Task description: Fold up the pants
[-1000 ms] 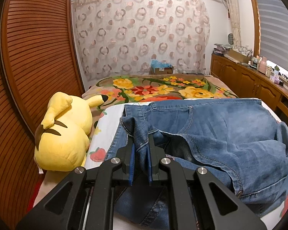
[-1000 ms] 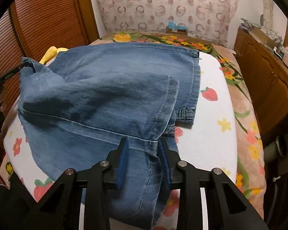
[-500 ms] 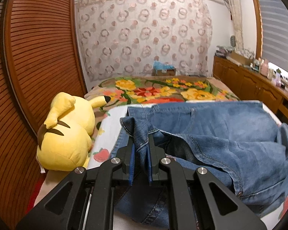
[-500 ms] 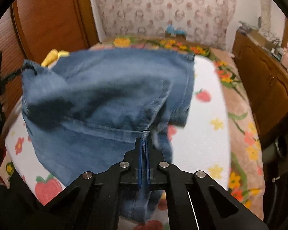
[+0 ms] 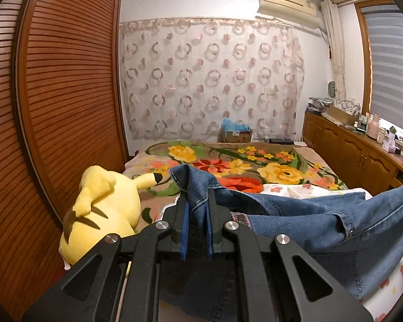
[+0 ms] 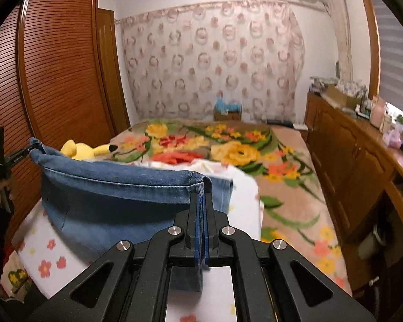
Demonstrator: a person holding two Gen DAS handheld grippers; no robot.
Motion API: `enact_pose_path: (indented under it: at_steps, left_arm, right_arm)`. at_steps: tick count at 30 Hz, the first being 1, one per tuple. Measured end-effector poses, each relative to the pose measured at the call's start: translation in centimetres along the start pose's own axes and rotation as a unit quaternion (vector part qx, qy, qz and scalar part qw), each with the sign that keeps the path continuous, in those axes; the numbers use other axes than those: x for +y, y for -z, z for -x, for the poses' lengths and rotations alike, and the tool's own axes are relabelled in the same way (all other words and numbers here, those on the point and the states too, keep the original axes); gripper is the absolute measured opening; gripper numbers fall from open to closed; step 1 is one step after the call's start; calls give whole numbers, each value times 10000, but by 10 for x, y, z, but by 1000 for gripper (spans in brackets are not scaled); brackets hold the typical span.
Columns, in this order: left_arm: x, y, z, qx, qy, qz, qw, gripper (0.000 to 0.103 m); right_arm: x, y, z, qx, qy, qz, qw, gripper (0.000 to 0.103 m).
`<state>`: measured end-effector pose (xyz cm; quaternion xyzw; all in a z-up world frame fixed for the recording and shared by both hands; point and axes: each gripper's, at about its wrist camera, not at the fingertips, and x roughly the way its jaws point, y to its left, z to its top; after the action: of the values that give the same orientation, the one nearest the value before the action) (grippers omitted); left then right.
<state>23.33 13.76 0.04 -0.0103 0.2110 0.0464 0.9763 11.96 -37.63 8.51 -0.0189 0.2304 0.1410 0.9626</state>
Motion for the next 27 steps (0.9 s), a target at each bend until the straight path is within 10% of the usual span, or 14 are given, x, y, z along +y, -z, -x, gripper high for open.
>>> enact_pose_path:
  at_steps: [13,27]
  left_arm:
    - [-11,5,-89,930,-21,-110,9956,13]
    - [-14,0,-87,1219,644,-123,9904,68]
  right_arm:
    - [15,-13,-111,405,438,451,9972,2]
    - [27,-24,-204,1116,629,669,9895,2]
